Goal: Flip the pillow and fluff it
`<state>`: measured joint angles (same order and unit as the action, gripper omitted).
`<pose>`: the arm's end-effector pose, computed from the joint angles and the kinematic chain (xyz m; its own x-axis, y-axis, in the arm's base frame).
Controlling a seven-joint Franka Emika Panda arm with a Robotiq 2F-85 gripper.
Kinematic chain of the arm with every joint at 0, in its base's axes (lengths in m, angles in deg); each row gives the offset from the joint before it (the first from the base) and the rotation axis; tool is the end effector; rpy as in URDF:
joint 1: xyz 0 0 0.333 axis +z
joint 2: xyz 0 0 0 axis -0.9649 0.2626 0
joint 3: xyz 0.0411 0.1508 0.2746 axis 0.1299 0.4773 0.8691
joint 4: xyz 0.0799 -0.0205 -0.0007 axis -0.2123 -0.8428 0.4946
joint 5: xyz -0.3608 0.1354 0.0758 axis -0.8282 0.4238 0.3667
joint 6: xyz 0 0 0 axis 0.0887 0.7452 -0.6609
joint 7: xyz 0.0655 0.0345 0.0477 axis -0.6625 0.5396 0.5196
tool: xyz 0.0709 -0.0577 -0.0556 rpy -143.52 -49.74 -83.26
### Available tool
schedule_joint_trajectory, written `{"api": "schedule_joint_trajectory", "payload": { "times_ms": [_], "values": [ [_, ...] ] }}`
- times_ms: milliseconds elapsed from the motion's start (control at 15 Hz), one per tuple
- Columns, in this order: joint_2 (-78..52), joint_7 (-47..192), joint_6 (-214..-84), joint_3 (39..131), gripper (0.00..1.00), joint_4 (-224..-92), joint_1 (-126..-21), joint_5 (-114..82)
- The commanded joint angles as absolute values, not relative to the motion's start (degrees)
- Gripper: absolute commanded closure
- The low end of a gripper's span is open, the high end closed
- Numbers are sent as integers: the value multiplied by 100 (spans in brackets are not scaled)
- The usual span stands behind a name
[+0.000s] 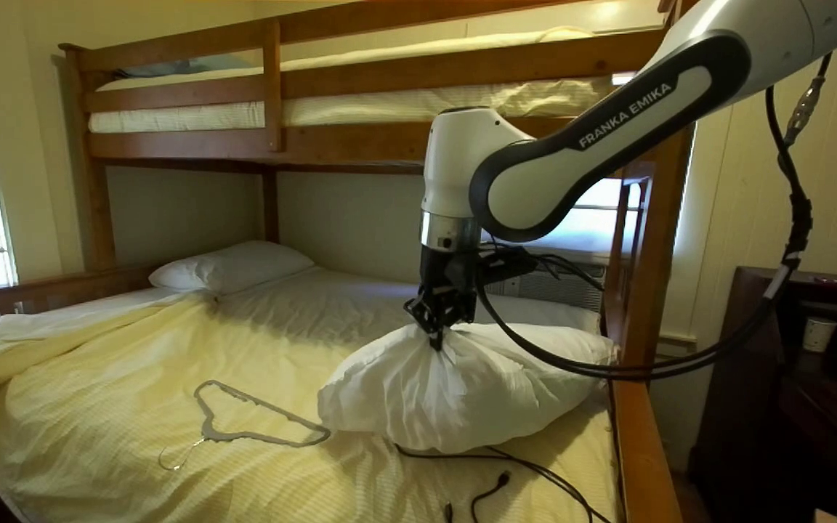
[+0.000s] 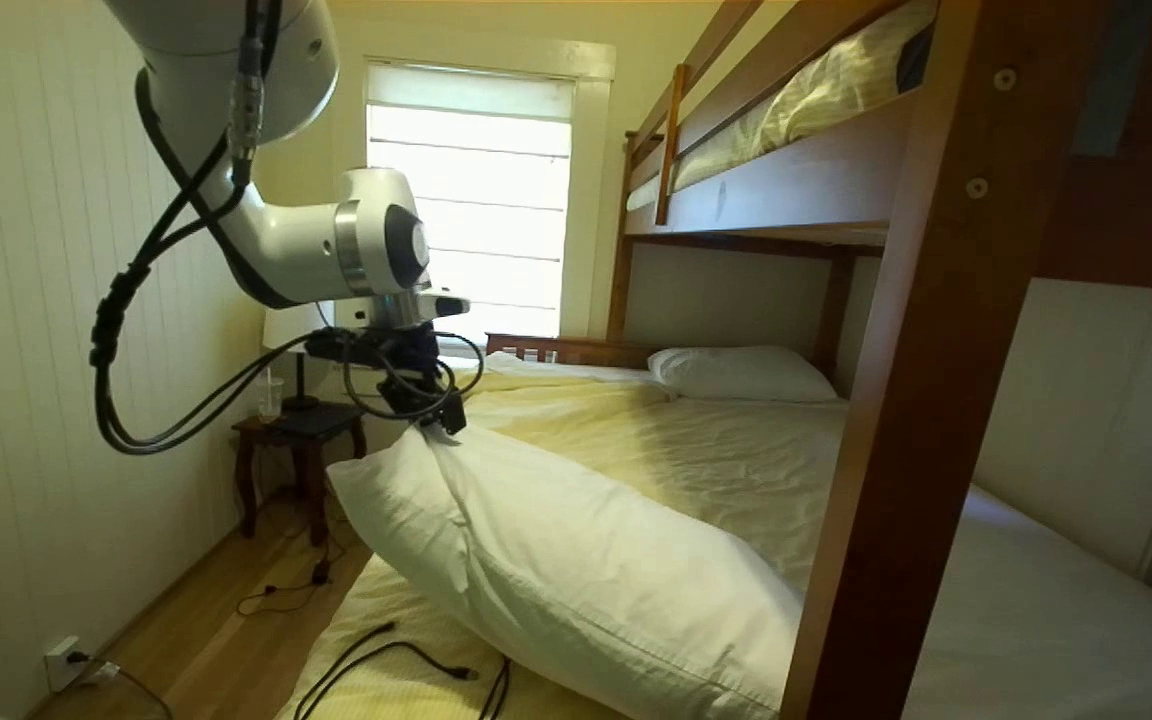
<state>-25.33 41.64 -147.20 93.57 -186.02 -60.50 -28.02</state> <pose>0.5421 0.1788 0.3974 0.9688 -0.1195 0.2170 -0.1431 -0.9850 0.0965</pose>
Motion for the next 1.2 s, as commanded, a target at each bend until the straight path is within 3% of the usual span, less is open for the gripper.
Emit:
{"api": "schedule_joint_trajectory", "payload": {
  "times_ms": [0,467,800,1133],
  "values": [
    [-2836,4383,-14457,9513,100,-18386,-6209,-2515],
    [-3278,5500,-13300,9567,100,-17609,-6383,-1826],
    [-3392,6150,-11911,9520,100,-16467,-6545,-1422],
    [-3378,5919,-11304,9580,100,-15326,-6579,-1579]
  ]
}}
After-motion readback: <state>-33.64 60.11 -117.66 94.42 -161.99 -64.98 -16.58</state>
